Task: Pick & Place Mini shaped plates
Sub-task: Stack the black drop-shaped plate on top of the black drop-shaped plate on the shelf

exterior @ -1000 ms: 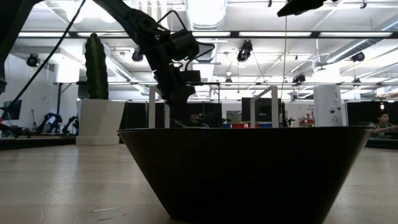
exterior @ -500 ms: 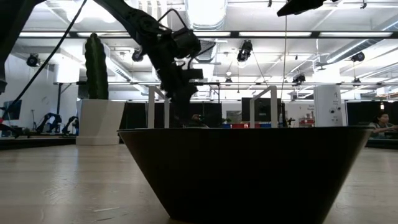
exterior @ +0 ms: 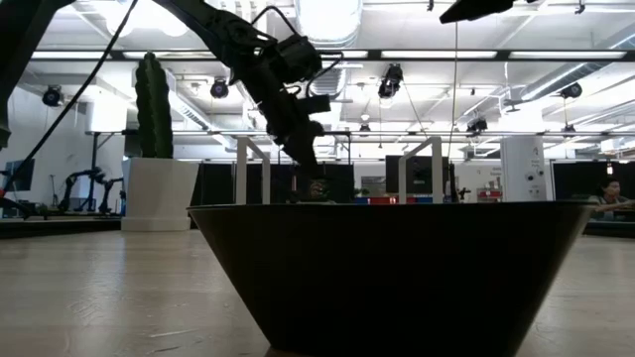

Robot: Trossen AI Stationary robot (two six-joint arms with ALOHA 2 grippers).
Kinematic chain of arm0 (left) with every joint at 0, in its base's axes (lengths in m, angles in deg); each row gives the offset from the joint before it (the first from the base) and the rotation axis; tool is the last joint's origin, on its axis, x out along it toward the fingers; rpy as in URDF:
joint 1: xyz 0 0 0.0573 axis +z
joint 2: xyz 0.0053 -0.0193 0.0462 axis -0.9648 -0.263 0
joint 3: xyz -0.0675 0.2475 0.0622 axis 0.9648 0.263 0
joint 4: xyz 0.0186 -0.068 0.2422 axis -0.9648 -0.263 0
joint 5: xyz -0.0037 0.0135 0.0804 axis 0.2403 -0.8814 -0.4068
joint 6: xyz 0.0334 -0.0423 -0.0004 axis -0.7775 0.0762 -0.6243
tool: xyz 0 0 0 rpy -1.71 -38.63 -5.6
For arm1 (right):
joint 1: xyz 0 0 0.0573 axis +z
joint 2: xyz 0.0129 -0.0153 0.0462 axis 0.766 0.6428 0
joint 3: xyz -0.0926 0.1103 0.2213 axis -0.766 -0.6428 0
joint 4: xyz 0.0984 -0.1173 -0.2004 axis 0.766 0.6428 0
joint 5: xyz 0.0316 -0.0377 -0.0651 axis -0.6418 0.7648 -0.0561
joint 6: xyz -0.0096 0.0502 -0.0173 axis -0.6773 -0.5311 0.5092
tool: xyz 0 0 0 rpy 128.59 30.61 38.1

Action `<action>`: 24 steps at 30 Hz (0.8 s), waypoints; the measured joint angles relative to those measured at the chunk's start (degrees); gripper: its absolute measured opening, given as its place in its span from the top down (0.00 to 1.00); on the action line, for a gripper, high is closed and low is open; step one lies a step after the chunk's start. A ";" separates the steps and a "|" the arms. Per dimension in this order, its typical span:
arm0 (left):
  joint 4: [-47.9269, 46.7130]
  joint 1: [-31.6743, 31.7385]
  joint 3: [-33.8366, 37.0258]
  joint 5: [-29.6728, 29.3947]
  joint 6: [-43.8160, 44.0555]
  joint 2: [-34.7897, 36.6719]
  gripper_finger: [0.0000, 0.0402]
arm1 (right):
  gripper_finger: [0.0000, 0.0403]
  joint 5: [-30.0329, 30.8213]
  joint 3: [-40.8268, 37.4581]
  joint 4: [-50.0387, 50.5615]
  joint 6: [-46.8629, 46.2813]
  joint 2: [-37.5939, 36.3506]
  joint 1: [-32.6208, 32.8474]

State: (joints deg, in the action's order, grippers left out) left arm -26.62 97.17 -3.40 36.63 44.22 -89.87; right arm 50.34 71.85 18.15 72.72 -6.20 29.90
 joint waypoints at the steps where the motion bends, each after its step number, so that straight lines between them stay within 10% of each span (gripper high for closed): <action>1: -0.45 0.42 -0.36 0.78 0.63 0.02 1.00 | 0.98 0.02 0.00 -0.40 0.02 0.00 -0.02; 24: -10.47 1.50 -1.44 0.23 3.35 -4.04 1.00 | 0.98 0.01 0.02 -1.21 1.32 -0.02 -0.02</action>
State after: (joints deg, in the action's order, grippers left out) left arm -37.09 98.67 -4.84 36.87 47.57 -93.91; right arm 50.36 71.88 16.94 74.04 -6.22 29.88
